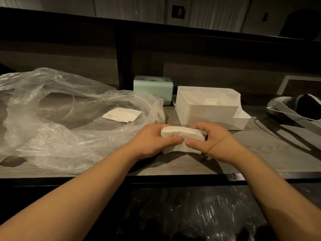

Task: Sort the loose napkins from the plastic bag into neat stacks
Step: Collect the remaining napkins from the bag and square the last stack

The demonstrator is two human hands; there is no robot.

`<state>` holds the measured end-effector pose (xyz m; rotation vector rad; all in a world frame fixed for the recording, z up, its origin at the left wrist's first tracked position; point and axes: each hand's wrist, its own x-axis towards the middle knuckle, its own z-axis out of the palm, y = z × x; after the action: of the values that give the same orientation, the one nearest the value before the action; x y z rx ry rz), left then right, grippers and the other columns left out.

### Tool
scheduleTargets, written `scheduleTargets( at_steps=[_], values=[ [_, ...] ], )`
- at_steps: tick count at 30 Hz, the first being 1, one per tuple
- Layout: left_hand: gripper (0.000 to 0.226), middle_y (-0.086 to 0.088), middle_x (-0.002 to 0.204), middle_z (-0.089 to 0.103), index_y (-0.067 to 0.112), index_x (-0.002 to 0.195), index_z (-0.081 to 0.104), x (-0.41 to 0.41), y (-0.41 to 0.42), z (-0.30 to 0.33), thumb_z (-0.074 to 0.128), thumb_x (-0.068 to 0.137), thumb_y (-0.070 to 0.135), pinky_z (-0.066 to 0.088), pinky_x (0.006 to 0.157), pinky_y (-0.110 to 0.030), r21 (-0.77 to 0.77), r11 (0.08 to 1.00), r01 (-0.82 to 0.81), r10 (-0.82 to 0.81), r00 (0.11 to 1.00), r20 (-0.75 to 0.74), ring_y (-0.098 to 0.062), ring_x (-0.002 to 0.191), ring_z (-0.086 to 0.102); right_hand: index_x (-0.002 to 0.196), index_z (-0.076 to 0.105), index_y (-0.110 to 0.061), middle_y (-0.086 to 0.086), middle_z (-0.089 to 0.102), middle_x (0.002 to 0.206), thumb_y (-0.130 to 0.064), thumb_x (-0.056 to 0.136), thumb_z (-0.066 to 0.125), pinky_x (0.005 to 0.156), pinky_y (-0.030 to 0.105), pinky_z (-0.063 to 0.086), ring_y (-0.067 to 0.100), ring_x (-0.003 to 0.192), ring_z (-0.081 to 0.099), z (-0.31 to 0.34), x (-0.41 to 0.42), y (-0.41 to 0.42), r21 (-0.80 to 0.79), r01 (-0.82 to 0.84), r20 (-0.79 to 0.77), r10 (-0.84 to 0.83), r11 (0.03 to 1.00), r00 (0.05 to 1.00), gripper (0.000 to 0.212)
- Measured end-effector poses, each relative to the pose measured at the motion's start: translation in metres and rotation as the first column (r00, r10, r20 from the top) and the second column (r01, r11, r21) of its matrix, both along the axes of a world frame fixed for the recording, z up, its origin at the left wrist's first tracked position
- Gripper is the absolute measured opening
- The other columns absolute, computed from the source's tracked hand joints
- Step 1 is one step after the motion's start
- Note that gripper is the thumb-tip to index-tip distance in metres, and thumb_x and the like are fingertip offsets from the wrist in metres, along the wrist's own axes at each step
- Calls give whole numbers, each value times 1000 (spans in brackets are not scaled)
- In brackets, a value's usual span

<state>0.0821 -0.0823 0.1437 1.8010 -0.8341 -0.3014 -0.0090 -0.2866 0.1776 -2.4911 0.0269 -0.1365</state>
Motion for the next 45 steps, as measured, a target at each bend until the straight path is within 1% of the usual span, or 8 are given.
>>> scheduleTargets(
  at_steps=[5,8,13,19,28,36,40,45],
  values=[
    [93,25,129,56,36,153,40,-2,-1,6,88,74,50,45,96,-14,178,984,-26,7,994,108,4,115,57,156,18,-38,-17,41,134,-45,91,68,74,4,42,3,110,54,-19,-10,3,301,17,-47,-3,954,999,83],
    [74,30,119,59,48,139,45,-4,-1,8,86,78,43,43,87,-4,162,987,6,-23,994,109,14,107,58,159,-4,-41,-23,34,132,-46,89,68,74,-2,42,1,116,49,-21,-12,8,358,-49,-36,66,933,997,100],
    [69,21,126,65,34,146,55,-4,4,6,83,84,35,55,93,-18,35,999,16,-16,1000,-2,5,105,65,143,48,-31,-13,57,123,-20,91,74,83,18,56,15,110,64,-31,-12,7,439,-49,196,-42,897,980,60],
    [47,5,111,77,27,128,70,-2,3,3,83,83,30,57,96,-34,-4,999,45,-45,999,-28,-14,104,72,131,55,-33,-13,61,113,-16,92,73,78,16,56,0,98,63,-29,-18,9,379,-78,205,-2,922,979,46],
    [105,25,145,54,39,159,28,1,6,8,85,72,53,41,110,-20,254,958,137,-155,986,53,7,127,53,156,13,-42,-31,40,120,-45,86,71,78,2,46,-23,100,53,-27,-20,3,319,-84,40,74,944,996,91],
    [55,17,120,72,43,130,62,0,3,4,84,80,38,52,99,-24,164,976,143,-146,989,3,-1,111,66,118,56,-45,-17,62,110,-18,91,74,74,15,54,2,96,62,-32,-18,4,319,-83,196,20,944,980,42],
    [24,4,96,73,30,102,72,3,-2,-1,86,83,31,56,85,-39,190,981,23,-41,995,90,-15,90,69,122,57,-46,-24,55,116,-53,85,72,98,32,40,4,112,48,-15,-15,5,-87,51,253,-27,995,967,40],
    [31,1,103,69,21,108,71,5,-3,-3,87,81,25,53,83,-31,159,987,5,-33,984,174,-14,92,67,139,47,-50,-20,52,125,-65,90,57,97,41,27,12,119,40,26,0,37,-659,-35,155,181,751,971,53]
  ],
)
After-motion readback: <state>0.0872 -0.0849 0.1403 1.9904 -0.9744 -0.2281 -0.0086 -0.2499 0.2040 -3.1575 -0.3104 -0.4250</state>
